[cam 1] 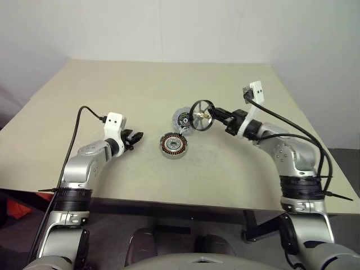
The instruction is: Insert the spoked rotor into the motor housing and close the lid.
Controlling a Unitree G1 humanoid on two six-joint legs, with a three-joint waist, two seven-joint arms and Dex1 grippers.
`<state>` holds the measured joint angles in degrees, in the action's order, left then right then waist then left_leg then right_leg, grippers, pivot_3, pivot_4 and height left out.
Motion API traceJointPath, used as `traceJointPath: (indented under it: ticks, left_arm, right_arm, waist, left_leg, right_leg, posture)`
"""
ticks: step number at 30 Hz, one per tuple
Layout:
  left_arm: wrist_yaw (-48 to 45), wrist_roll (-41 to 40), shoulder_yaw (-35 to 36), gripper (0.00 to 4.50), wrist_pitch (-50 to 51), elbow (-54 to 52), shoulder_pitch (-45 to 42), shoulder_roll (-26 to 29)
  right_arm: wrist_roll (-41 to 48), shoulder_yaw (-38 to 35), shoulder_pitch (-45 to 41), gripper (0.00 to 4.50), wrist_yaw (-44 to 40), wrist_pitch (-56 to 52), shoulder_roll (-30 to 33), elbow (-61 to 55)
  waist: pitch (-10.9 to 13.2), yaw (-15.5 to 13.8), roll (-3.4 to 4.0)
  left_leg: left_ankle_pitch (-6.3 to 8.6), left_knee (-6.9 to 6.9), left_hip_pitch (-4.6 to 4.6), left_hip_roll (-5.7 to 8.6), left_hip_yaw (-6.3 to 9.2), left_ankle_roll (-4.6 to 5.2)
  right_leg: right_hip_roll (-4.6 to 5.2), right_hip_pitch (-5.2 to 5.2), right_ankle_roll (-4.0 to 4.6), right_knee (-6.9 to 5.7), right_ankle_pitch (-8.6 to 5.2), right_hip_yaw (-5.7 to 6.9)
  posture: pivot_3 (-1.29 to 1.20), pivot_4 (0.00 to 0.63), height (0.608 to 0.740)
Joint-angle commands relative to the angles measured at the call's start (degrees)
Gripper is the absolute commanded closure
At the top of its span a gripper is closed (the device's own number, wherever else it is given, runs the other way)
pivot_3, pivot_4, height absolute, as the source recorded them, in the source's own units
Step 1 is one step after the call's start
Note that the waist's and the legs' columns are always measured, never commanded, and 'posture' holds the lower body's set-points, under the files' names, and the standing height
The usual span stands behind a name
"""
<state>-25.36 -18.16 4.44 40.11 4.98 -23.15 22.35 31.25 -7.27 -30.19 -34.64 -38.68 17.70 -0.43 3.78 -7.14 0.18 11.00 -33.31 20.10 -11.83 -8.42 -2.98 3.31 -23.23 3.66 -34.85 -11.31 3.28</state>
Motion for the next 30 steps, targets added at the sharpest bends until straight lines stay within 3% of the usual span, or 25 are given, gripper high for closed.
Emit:
traceJointPath:
  ticks: [1, 6, 10, 15, 17, 23, 30]
  left_arm:
    - [-0.3, 0.3, 0.2, 1.9, -1.0, -1.1, -2.0, 0.4]
    - [0.6, -4.7, 2.6, 1.9, 3.5, -2.6, -4.1, -4.1]
    - [5.0, -21.9, 12.0, 1.9, 16.7, -6.0, -7.8, -15.7]
    - [11.7, -34.0, 20.3, 1.9, 23.8, -6.7, -9.8, -21.5]
    - [16.9, -44.2, 25.9, 1.9, 25.2, -5.8, -10.7, -24.6]
    - [29.0, -63.1, 32.0, 1.9, 23.0, -4.4, -10.9, -27.1]
    - [36.8, -74.0, 28.3, 1.9, 19.4, -3.5, -9.6, -27.3]
  right_arm:
    - [2.2, -1.3, -2.4, 4.32, 0.4, 3.6, -2.5, -3.1]
    - [7.6, -6.0, -6.9, 4.32, 4.2, 5.4, -10.2, 0.4]
    - [13.6, -10.7, -10.4, 4.32, 8.6, 4.3, -15.2, 4.5]
    - [20.2, -15.3, -13.1, 4.32, 13.2, 2.8, -17.9, 8.3]
    - [24.9, -19.0, -14.6, 4.32, 16.6, 2.2, -19.4, 12.0]
    - [34.2, -25.3, -16.3, 4.32, 21.7, -0.2, -20.7, 18.3]
    - [41.8, -25.0, -14.7, 4.32, 23.7, -8.4, -21.2, 18.8]
  waist:
    - [0.0, 0.0, 0.0]
    - [0.0, 0.0, 0.02]
    - [0.0, -0.1, 0.0]
    - [0.0, 0.3, 0.0]
    - [0.0, 0.6, 0.0]
    - [0.0, 0.9, 0.0]
    - [0.0, 0.9, -0.01]
  left_leg:
    - [0.0, 0.01, 0.0, 0.0, 0.0, 0.0]
    - [-0.03, 0.01, -0.06, 0.0, -0.01, -0.06]
    - [-0.04, -0.03, -0.09, 0.02, 0.0, -0.08]
    - [-0.03, 0.03, 0.03, 0.02, -0.02, -0.07]
    - [-0.05, 0.14, 0.02, 0.01, -0.03, -0.09]
    - [-0.02, 0.09, 0.15, 0.05, -0.03, -0.05]
    - [-0.02, 0.1, 0.14, 0.04, -0.01, -0.05]
  right_leg:
    - [0.0, -0.02, 0.0, 0.0, 0.0, 0.0]
    - [0.02, -0.01, -0.01, -0.02, 0.0, -0.01]
    - [0.06, 0.06, -0.01, -0.02, 0.0, -0.02]
    - [0.0, 0.03, 0.04, -0.05, 0.02, -0.03]
    - [-0.04, 0.03, 0.04, -0.04, 0.02, -0.03]
    - [-0.02, -0.02, 0.02, 0.07, 0.02, -0.02]
    - [-0.03, -0.02, -0.37, 0.1, -0.15, -0.01]
  posture:
    - [0.0, 0.0, 0.74]
    - [0.0, 0.0, 0.74]
    - [0.0, 0.0, 0.74]
    - [0.0, 0.0, 0.74]
    - [0.0, 0.0, 0.74]
    - [0.0, 0.0, 0.74]
    - [0.0, 0.0, 0.74]
